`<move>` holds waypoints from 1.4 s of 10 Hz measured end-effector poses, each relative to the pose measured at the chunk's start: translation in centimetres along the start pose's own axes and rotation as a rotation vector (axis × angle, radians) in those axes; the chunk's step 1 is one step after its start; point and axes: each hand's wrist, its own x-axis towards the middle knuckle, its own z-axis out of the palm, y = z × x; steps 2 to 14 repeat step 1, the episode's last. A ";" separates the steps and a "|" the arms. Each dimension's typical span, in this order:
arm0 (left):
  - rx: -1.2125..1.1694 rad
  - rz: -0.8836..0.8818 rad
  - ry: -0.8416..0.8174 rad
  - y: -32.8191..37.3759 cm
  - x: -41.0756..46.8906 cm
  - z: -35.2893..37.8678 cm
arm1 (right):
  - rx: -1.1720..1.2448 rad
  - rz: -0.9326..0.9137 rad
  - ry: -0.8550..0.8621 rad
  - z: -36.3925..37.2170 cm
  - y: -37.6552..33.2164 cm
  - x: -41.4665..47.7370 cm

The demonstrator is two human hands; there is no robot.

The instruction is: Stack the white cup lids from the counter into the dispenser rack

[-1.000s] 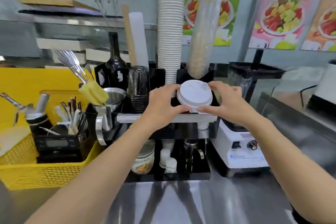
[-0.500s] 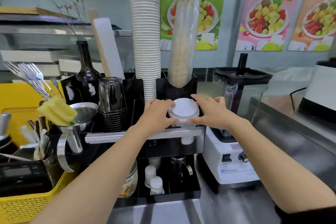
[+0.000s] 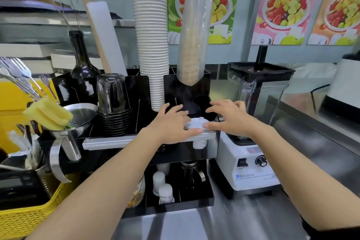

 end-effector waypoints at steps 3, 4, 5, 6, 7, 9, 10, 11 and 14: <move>0.021 0.007 0.170 -0.2 -1.2 -0.3 | 0.088 -0.003 0.071 -0.1 -0.1 -0.6; 0.021 0.007 0.170 -0.2 -1.2 -0.3 | 0.088 -0.003 0.071 -0.1 -0.1 -0.6; 0.021 0.007 0.170 -0.2 -1.2 -0.3 | 0.088 -0.003 0.071 -0.1 -0.1 -0.6; 0.021 0.007 0.170 -0.2 -1.2 -0.3 | 0.088 -0.003 0.071 -0.1 -0.1 -0.6; 0.021 0.007 0.170 -0.2 -1.2 -0.3 | 0.088 -0.003 0.071 -0.1 -0.1 -0.6; 0.021 0.007 0.170 -0.2 -1.2 -0.3 | 0.088 -0.003 0.071 -0.1 -0.1 -0.6; 0.021 0.007 0.170 -0.2 -1.2 -0.3 | 0.088 -0.003 0.071 -0.1 -0.1 -0.6; 0.021 0.007 0.170 -0.2 -1.2 -0.3 | 0.088 -0.003 0.071 -0.1 -0.1 -0.6; 0.021 0.007 0.170 -0.2 -1.2 -0.3 | 0.088 -0.003 0.071 -0.1 -0.1 -0.6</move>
